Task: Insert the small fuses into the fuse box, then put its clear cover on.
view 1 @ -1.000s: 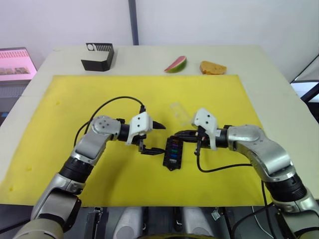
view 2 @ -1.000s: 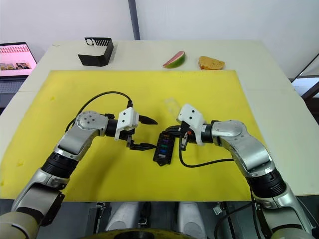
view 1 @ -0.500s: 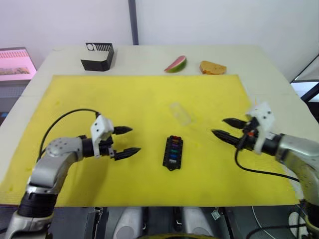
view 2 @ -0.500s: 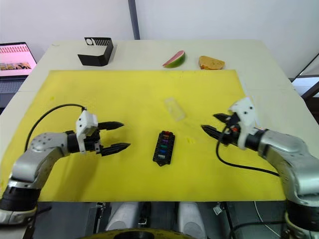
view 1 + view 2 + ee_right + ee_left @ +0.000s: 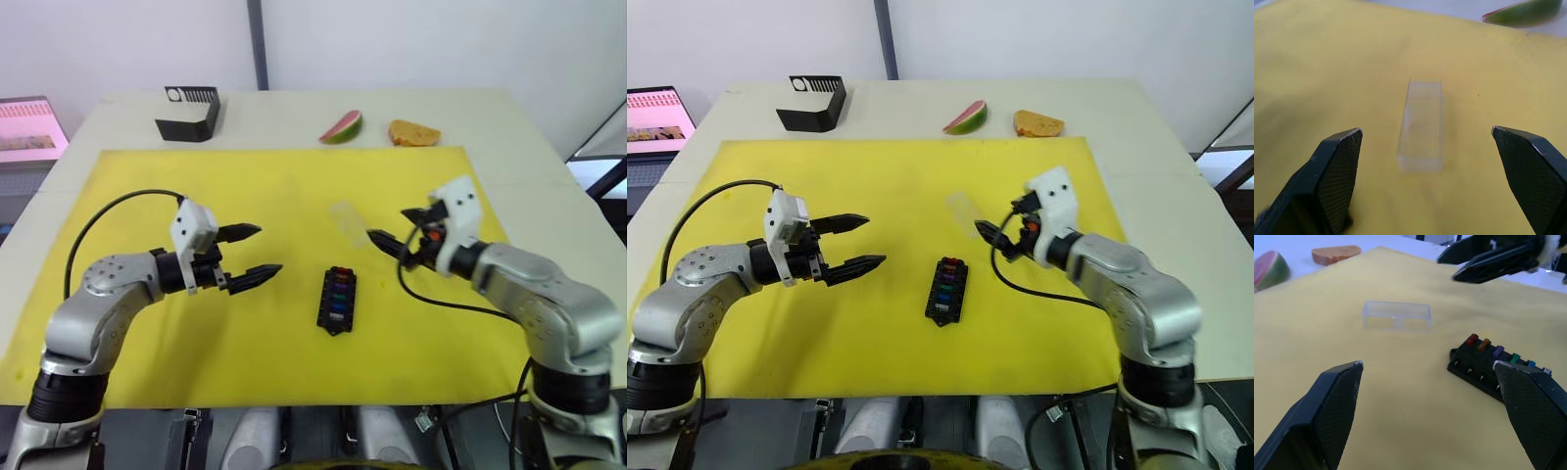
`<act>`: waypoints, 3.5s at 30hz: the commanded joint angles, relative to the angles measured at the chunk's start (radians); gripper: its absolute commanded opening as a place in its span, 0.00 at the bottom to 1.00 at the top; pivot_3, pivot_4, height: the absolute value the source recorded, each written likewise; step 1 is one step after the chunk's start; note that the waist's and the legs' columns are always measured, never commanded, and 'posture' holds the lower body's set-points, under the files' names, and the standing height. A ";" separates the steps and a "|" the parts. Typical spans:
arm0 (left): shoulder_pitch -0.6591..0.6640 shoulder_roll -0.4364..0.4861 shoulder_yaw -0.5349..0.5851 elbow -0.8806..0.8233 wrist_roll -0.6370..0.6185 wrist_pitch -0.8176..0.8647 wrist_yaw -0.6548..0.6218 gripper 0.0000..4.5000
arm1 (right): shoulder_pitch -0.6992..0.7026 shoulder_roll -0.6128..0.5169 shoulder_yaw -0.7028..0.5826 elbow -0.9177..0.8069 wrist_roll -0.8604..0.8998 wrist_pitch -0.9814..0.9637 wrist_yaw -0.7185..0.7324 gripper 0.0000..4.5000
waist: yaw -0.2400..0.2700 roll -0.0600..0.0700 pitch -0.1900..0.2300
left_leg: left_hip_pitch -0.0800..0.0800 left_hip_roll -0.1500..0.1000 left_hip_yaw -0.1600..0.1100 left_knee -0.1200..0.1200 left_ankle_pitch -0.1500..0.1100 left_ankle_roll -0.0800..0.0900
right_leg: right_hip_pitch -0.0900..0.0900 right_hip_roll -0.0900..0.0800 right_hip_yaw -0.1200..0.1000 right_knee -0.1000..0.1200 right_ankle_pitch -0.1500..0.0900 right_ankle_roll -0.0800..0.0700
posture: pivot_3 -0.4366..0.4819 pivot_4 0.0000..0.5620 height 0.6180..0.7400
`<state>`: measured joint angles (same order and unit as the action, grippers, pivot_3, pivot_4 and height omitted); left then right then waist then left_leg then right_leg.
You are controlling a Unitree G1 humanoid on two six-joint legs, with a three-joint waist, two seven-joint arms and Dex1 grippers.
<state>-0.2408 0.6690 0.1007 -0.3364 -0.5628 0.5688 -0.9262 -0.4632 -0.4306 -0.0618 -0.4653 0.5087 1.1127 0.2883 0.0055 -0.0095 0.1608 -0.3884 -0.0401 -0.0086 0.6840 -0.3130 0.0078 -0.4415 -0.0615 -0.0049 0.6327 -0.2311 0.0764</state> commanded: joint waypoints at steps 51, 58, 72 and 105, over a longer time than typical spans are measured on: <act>0.226 -0.109 -0.434 -0.337 0.241 0.004 0.357 1.00 | 0.042 -0.073 -0.064 0.014 -0.215 0.045 -0.001 0.38 | -0.014 0.001 -0.001 | 0.000 0.000 0.000 -0.001 -0.004 0.007 | 0.000 0.000 0.000 0.000 0.000 0.000 | 0.48 0.27 1.00; 0.232 -0.159 -0.452 -0.326 0.281 0.007 0.385 1.00 | 0.044 -0.083 -0.080 0.022 -0.213 0.041 0.003 0.38 | -0.015 0.001 -0.001 | 0.000 0.000 0.000 0.000 -0.004 0.007 | 0.000 0.000 0.000 -0.001 0.000 0.000 | 0.48 0.27 1.00; 0.227 -0.272 -0.534 -0.290 0.391 0.035 0.496 1.00 | 0.026 -0.079 -0.074 0.046 -0.215 0.041 0.010 0.38 | -0.013 0.001 -0.001 | 0.000 0.000 0.000 0.000 -0.004 0.007 | 0.000 0.000 0.000 -0.001 0.000 0.000 | 0.48 0.27 1.00; 0.208 -0.332 -0.465 -0.294 0.357 0.145 0.506 1.00 | 0.014 -0.091 -0.102 0.031 -0.204 0.063 0.012 0.38 | -0.013 0.002 -0.001 | 0.000 0.000 0.000 0.000 -0.004 0.007 | 0.001 0.000 0.000 -0.001 0.000 0.000 | 0.48 0.27 1.00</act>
<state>-0.0363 0.3490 -0.3711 -0.6137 -0.2059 0.7116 -0.4400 -0.4215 -0.5079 -0.1345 -0.4070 0.2995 1.1811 0.3005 -0.0075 -0.0080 0.1602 -0.3886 -0.0404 -0.0083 0.6839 -0.3171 0.0153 -0.4406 -0.0615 -0.0047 0.6322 -0.2310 0.0764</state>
